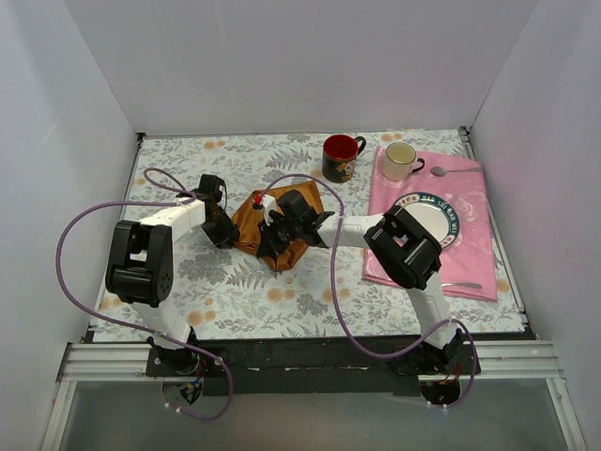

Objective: Fold the napkin, place the utensils inside, and roll it up
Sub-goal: Roll the napkin with the utensil

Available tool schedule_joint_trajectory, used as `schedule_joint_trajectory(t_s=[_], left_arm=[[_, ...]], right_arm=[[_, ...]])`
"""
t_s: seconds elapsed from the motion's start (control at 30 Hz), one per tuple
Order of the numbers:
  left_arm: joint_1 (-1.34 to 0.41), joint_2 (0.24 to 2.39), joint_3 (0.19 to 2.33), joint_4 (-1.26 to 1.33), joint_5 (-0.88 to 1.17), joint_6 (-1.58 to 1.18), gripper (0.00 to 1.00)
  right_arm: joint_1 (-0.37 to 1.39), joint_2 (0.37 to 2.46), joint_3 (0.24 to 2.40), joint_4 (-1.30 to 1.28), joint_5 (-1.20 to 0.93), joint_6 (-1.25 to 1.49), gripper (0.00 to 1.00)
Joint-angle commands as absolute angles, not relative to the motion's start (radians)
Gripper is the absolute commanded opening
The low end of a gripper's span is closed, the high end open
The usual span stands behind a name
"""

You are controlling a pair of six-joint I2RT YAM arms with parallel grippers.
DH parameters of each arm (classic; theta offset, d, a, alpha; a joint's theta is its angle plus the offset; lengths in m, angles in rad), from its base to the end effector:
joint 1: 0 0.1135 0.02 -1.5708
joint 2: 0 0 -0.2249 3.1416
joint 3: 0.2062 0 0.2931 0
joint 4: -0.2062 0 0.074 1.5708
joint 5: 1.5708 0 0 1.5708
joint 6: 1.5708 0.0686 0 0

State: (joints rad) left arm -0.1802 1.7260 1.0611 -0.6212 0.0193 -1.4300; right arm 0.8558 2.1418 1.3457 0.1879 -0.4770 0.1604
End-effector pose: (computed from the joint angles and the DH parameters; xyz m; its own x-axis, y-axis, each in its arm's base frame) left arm 0.3516 -0.0654 0.0691 -0.3152 -0.9488 -0.0211 -0.9090 0.3082 -0.2807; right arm 0.3013 0.3951 0.0626 -0.5164 -0.3783 -0.7682 -0.8462 0.3630 0.3900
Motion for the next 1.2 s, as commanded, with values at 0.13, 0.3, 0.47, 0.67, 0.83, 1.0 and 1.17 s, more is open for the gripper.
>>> schedule_joint_trajectory(t_s=[0.13, 0.3, 0.47, 0.67, 0.83, 1.0, 1.17], left_arm=[[-0.192, 1.654, 1.046, -0.682, 0.095, -1.462, 0.00], [-0.192, 1.660, 1.042, -0.695, 0.121, -1.460, 0.00], [-0.192, 1.671, 1.048, -0.704, 0.147, -1.470, 0.00], [-0.192, 1.664, 1.046, -0.716, 0.146, -1.474, 0.00], [-0.192, 1.677, 1.060, -0.733, 0.159, -1.494, 0.00], [-0.190, 1.695, 1.080, -0.761, 0.153, -1.503, 0.00], [-0.189, 1.694, 1.088, -0.773, 0.134, -1.497, 0.00]], right_arm=[[0.963, 2.125, 1.402, -0.067, -0.215, 0.005, 0.29], [0.997, 2.134, 1.445, -0.092, -0.164, -0.054, 0.50], [1.031, 2.155, 1.506, -0.132, -0.063, -0.103, 0.59], [1.049, 2.171, 1.537, -0.156, 0.043, -0.110, 0.60], [1.086, 2.169, 1.520, -0.131, 0.107, -0.086, 0.59], [1.127, 2.184, 1.497, -0.118, 0.196, -0.045, 0.54], [1.137, 2.200, 1.483, -0.136, 0.336, -0.026, 0.12]])
